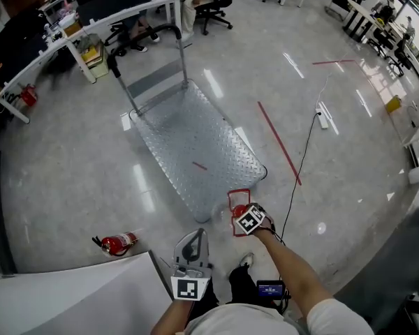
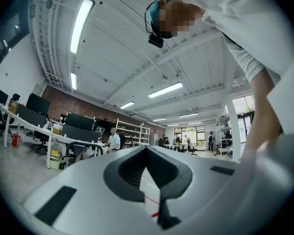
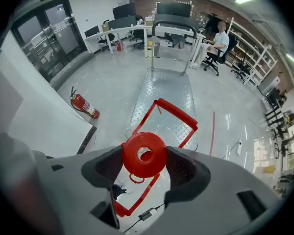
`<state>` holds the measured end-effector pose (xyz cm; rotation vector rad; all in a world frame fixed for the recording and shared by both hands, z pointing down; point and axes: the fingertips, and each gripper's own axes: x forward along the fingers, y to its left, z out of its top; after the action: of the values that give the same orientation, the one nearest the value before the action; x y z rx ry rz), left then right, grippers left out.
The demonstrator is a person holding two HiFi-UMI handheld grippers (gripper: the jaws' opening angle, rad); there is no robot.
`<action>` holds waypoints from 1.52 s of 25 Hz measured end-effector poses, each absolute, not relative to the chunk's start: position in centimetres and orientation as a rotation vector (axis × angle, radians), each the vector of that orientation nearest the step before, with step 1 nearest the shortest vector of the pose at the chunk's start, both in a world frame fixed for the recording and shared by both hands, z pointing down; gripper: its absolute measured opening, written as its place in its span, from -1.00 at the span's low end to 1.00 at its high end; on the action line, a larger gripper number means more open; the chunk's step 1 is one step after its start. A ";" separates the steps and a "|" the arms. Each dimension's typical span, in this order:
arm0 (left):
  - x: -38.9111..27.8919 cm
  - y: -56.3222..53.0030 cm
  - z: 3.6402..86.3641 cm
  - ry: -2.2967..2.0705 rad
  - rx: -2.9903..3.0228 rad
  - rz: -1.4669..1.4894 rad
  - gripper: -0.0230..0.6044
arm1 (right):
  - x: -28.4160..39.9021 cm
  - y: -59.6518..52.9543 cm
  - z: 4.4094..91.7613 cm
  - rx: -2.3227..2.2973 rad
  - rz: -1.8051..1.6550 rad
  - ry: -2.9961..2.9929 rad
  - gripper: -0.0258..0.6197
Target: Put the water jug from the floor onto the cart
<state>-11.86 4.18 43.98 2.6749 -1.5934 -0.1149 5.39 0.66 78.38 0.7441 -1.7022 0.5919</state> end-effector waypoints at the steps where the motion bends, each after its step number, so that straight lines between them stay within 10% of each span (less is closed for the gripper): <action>1: -12.1 4.1 44.2 -1.594 2.668 -0.110 -0.92 | 4.9 -0.3 78.1 0.744 0.585 -1.705 -0.04; 38: -18.7 -4.8 50.2 -1.621 2.570 -0.042 -0.92 | -4.5 -19.3 80.2 0.797 0.494 -1.729 -0.04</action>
<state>-18.74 -4.85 50.24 2.5698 -1.6208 -0.0416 -4.47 -19.25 80.17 0.7968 -1.7294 0.4943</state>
